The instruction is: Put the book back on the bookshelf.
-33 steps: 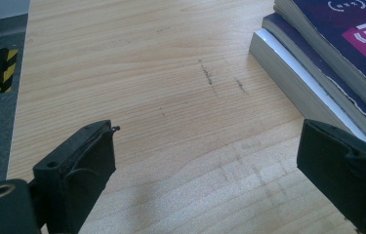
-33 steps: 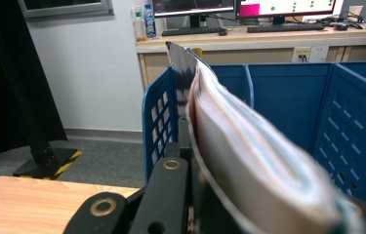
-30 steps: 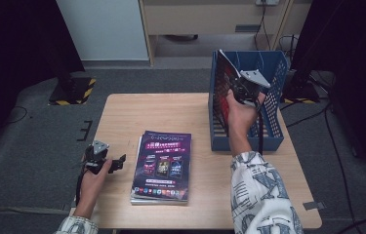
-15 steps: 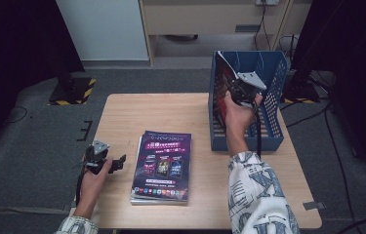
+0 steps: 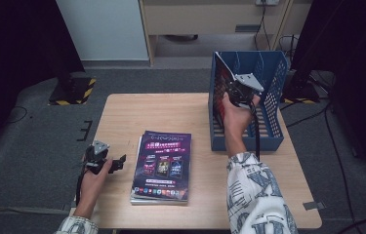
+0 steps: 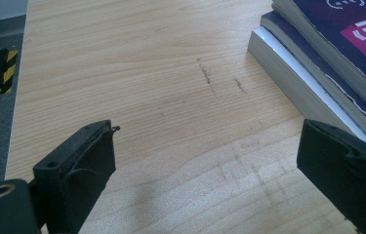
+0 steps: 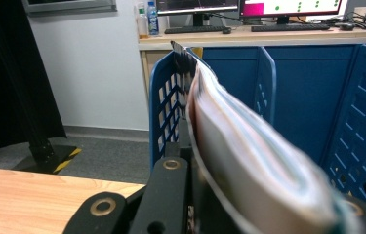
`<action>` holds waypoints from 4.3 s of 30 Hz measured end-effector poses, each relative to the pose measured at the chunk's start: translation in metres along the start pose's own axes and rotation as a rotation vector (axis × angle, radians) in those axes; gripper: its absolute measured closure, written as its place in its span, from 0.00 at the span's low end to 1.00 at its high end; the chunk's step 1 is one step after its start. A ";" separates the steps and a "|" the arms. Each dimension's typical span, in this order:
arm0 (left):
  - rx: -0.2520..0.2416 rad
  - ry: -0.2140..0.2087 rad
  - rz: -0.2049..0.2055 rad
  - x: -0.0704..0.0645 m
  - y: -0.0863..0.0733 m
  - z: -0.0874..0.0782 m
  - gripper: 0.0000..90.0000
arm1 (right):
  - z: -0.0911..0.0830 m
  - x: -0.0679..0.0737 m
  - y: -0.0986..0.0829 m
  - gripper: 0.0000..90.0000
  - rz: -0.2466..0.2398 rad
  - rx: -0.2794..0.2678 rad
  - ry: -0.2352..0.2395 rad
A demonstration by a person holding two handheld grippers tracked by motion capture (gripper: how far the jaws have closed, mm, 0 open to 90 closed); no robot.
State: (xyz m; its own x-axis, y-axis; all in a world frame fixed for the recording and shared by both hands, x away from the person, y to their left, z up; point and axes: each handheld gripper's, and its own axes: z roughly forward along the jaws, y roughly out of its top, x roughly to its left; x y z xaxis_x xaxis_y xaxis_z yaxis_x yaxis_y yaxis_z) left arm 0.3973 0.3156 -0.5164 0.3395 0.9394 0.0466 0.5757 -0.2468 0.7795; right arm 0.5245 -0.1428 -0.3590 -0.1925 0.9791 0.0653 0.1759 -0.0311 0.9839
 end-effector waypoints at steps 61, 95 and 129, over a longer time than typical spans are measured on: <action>-0.005 -0.009 0.004 -0.001 0.001 -0.001 0.07 | -0.005 -0.005 -0.005 0.97 -0.033 0.029 -0.041; -0.009 -0.015 0.002 -0.002 0.001 -0.001 0.07 | 0.007 0.028 -0.016 0.88 -0.096 0.023 0.007; -0.006 -0.012 0.007 -0.002 0.001 -0.001 0.07 | -0.017 0.020 -0.020 0.23 -0.073 0.067 0.130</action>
State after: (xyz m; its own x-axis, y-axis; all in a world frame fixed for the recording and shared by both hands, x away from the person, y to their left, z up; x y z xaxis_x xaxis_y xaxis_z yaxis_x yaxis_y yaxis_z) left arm 0.3962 0.3133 -0.5147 0.3521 0.9349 0.0447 0.5692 -0.2518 0.7827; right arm 0.5012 -0.1261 -0.3747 -0.3298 0.9439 0.0193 0.2198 0.0569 0.9739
